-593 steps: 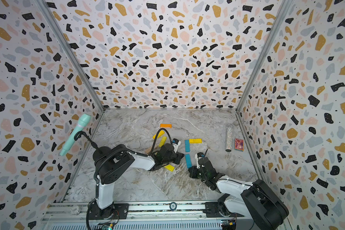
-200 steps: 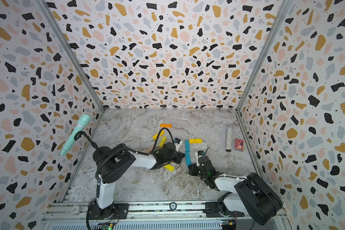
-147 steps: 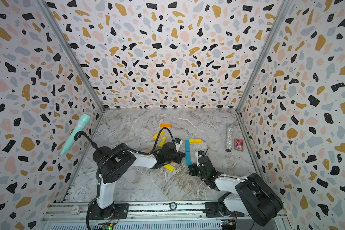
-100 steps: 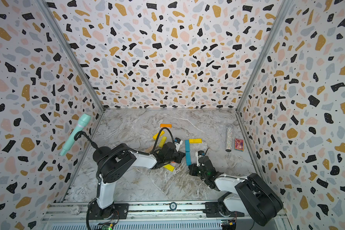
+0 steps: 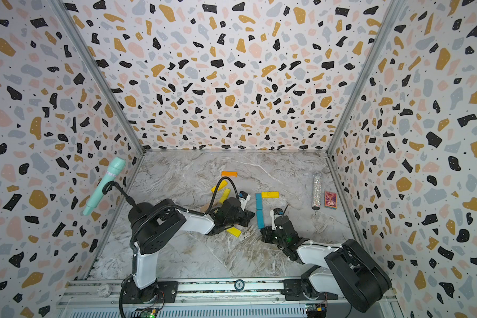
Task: Assemble the number 6 with building blocks
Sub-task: Assemble the building block at the center of the board.
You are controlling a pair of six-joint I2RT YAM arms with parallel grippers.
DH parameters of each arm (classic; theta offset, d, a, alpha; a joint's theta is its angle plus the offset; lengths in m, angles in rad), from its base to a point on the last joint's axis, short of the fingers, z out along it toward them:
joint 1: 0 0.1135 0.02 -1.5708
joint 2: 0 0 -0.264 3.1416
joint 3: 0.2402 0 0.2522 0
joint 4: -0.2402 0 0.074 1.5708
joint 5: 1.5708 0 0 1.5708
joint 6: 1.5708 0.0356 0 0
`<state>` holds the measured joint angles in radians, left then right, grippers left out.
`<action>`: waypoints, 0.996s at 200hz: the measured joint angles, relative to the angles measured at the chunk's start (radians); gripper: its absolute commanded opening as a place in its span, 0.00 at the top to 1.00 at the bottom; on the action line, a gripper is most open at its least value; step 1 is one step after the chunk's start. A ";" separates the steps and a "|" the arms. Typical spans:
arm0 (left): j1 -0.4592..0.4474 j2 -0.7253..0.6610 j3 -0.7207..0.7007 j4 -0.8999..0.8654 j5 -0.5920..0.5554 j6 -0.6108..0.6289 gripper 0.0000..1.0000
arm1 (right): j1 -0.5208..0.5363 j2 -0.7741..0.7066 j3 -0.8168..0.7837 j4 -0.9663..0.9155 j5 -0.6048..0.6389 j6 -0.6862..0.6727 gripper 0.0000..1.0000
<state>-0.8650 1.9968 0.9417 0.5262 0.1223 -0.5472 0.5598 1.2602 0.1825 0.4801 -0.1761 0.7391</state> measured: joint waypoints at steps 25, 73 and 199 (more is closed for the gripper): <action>0.001 -0.007 -0.014 0.008 0.000 0.000 1.00 | -0.001 0.003 0.000 0.002 0.000 0.000 0.92; 0.001 -0.019 -0.031 0.011 0.000 0.000 1.00 | -0.002 0.027 0.017 0.006 -0.004 -0.004 0.92; 0.001 0.000 -0.005 0.014 0.031 0.001 1.00 | -0.002 -0.018 0.006 -0.035 0.003 -0.003 0.92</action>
<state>-0.8639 1.9965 0.9363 0.5407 0.1532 -0.5465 0.5579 1.2427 0.1890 0.4446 -0.1726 0.7357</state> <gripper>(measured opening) 0.047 0.078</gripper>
